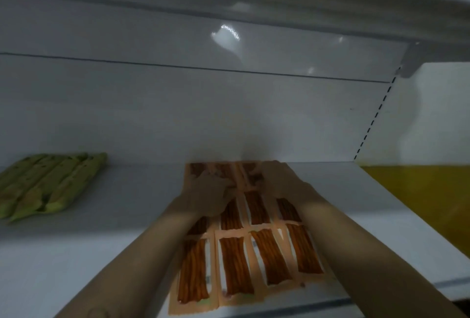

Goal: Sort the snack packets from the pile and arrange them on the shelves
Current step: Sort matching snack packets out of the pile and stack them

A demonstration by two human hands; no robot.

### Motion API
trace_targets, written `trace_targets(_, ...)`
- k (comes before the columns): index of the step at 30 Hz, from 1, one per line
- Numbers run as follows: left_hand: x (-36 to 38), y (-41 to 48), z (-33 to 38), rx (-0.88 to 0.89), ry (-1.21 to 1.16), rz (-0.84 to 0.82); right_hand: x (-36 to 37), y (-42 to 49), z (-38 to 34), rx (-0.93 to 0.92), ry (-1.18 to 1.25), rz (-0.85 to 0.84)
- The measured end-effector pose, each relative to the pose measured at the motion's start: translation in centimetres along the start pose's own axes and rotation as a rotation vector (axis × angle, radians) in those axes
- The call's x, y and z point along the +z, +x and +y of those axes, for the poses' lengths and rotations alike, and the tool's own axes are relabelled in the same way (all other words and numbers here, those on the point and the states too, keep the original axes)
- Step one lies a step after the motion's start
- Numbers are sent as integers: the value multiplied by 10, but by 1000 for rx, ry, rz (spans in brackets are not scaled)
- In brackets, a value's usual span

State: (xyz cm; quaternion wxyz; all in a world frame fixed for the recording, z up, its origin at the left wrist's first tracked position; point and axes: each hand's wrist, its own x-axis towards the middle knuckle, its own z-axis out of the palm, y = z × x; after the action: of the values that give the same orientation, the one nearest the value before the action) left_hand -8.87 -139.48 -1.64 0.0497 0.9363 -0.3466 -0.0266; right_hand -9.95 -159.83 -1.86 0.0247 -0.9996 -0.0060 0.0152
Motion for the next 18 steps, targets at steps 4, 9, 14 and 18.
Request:
trace_targets(4,4,2,-5,16,-28,0,-3,3,-6,28,26,8)
trace_targets(9,6,2,-6,8,2,-11,-4,4,-11,35,33,37)
trace_targets(14,4,-2,-2,-10,-16,-48,-6,0,-14,33,45,46)
trace_targets(18,-2,-13,-3,-78,-10,-12,-19,-21,-8,42,86,127)
